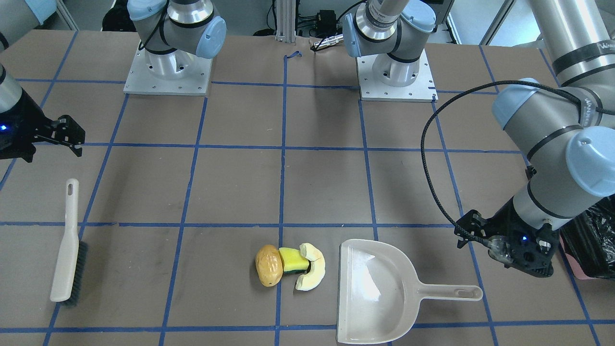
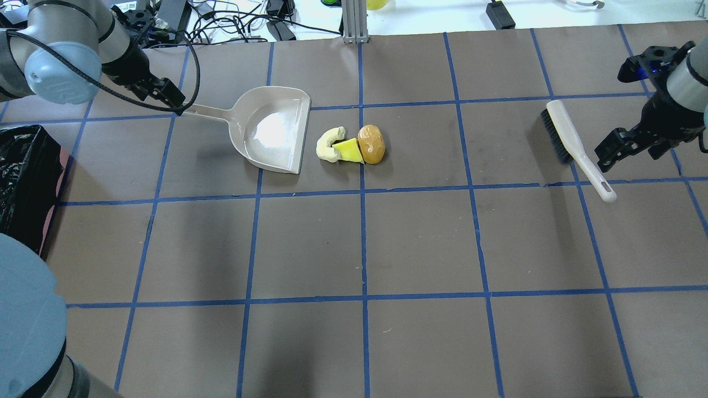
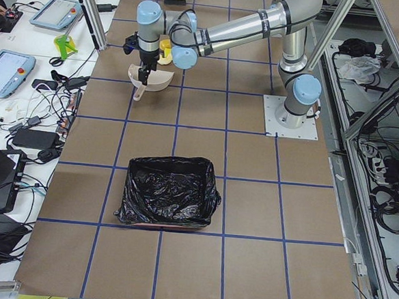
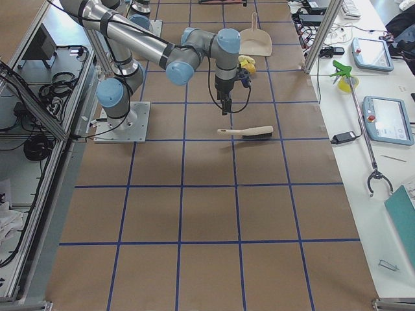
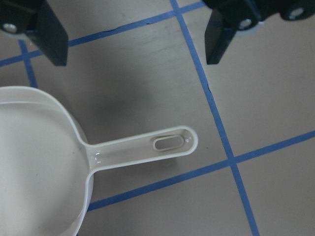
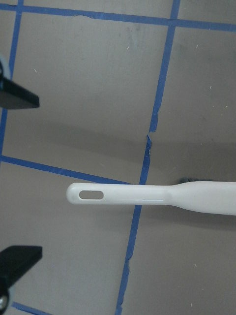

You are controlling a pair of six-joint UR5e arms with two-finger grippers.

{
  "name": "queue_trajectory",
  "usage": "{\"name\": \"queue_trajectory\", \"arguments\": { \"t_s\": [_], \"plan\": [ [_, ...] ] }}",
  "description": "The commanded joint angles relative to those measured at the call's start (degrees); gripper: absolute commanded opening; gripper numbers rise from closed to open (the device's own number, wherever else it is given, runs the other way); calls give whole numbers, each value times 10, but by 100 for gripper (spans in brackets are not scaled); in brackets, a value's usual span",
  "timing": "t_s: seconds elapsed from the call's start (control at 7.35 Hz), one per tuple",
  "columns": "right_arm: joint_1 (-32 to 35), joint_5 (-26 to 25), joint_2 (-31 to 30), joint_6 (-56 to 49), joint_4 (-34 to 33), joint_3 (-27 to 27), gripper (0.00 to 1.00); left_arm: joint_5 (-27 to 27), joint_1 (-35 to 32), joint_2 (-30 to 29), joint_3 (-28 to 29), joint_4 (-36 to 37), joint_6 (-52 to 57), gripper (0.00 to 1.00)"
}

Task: Sweep and dump trash into bin
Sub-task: 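Move the left gripper to the dustpan handle while the right reaches the brush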

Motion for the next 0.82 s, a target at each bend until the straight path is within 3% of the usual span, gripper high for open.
{"name": "queue_trajectory", "arguments": {
  "t_s": [0.0,0.41,0.68],
  "plan": [
    [-4,4,64,-11,-38,4,97,2,1,-40,51,-8,212,100],
    [-16,-1,104,-20,-59,5,96,10,-6,-90,66,-8,362,99],
    [-17,-3,130,-18,-79,6,96,13,-38,-101,87,-10,384,94]
  ]
}}
